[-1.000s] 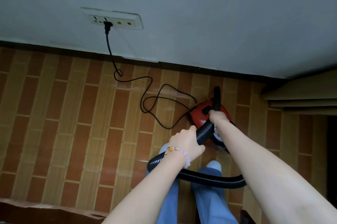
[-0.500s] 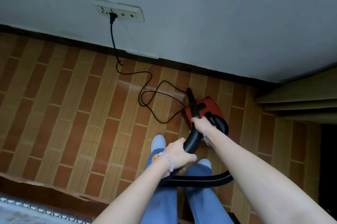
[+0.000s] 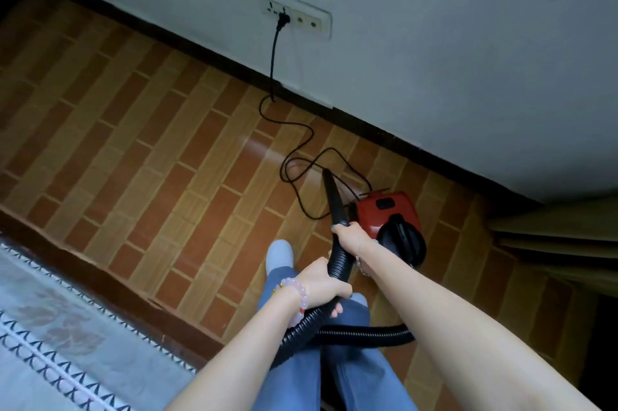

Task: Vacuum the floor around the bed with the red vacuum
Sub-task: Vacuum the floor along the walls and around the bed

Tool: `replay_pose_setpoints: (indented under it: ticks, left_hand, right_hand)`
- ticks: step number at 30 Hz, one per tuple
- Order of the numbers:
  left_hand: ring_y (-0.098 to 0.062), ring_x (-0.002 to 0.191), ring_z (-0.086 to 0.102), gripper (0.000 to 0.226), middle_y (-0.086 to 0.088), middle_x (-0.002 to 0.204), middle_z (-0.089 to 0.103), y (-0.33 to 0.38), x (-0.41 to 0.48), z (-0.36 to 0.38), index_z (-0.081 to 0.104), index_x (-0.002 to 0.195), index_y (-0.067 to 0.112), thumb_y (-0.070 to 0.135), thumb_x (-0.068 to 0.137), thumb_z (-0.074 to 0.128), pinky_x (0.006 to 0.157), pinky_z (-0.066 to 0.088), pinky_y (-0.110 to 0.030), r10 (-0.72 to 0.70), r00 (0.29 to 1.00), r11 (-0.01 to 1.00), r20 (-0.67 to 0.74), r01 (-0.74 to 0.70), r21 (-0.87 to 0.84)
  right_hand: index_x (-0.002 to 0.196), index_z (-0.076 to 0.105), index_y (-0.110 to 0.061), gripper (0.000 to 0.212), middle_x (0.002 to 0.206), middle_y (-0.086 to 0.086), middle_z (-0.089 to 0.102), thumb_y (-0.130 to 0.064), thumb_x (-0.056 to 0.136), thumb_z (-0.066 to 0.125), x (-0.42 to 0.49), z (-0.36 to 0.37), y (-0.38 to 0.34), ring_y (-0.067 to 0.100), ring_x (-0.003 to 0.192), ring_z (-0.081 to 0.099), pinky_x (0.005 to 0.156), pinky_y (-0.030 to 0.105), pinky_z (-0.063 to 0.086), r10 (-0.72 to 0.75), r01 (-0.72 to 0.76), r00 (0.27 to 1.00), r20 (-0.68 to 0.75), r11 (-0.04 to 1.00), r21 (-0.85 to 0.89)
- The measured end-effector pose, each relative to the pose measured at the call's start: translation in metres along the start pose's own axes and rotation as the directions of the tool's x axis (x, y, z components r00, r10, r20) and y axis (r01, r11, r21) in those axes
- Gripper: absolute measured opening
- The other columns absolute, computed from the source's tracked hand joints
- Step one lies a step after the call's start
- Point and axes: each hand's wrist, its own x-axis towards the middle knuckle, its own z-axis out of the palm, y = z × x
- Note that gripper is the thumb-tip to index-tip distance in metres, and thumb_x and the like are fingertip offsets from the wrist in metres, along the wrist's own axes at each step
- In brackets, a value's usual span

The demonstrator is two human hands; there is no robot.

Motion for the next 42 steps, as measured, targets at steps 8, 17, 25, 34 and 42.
replay_pose_setpoints:
  ticks: [8,17,25,34,42]
  left_hand:
    - [-0.011,0.036,0.051,0.017,-0.007,0.056,0.056,-0.025,-0.036,-0.042,0.04,0.088,0.015,0.013,0.08,0.055,0.044,0.046,-0.021,0.075,0.987,0.995,-0.145,-0.084,-0.062]
    - [-0.016,0.042,0.053,0.013,-0.004,0.056,0.054,-0.027,-0.037,-0.155,0.044,0.087,0.015,0.013,0.08,0.055,0.049,0.047,-0.024,0.151,0.966,0.977,-0.208,-0.178,-0.12]
    - [-0.015,0.042,0.051,0.012,-0.003,0.058,0.053,-0.024,-0.044,-0.302,0.049,0.085,0.014,0.01,0.076,0.055,0.046,0.046,-0.023,0.175,0.947,0.974,-0.268,-0.207,-0.093]
    - [-0.015,0.041,0.055,0.022,-0.006,0.07,0.06,-0.004,-0.046,-0.433,0.052,0.095,0.009,0.016,0.075,0.059,0.041,0.043,-0.02,0.248,0.914,0.958,-0.322,-0.182,0.222]
    - [-0.026,0.062,0.063,0.019,-0.008,0.078,0.066,0.017,-0.019,-0.481,0.052,0.086,0.015,0.024,0.073,0.062,0.055,0.048,-0.027,0.329,0.881,0.892,-0.339,-0.172,0.418]
  right_hand:
    - [0.126,0.043,-0.014,0.046,0.112,0.016,0.058,-0.034,0.085,0.048,-0.039,0.053,-0.047,0.033,0.106,0.058,0.08,0.035,0.051,-0.068,0.082,0.993,0.092,0.985,-0.154]
    - [0.13,0.038,-0.012,0.04,0.089,0.005,0.048,-0.025,0.093,0.045,-0.032,0.122,-0.139,0.018,0.074,0.049,0.057,0.026,0.039,-0.129,0.137,0.99,0.053,0.968,-0.213]
    - [0.126,0.03,-0.014,0.045,0.101,0.02,0.059,-0.016,0.086,0.051,-0.018,0.216,-0.245,0.032,0.075,0.065,0.069,0.041,0.058,-0.049,0.043,0.998,0.03,0.983,0.178]
    - [0.122,0.037,-0.004,0.035,0.076,0.015,0.058,-0.015,0.092,0.051,-0.004,0.282,-0.333,0.022,0.053,0.06,0.053,0.031,0.052,0.005,-0.017,1.0,0.03,0.904,0.428]
    - [0.126,0.036,-0.008,0.038,0.082,0.015,0.058,-0.019,0.091,0.047,0.02,0.293,-0.378,0.026,0.057,0.061,0.059,0.035,0.054,0.036,0.016,0.995,-0.091,0.861,0.509]
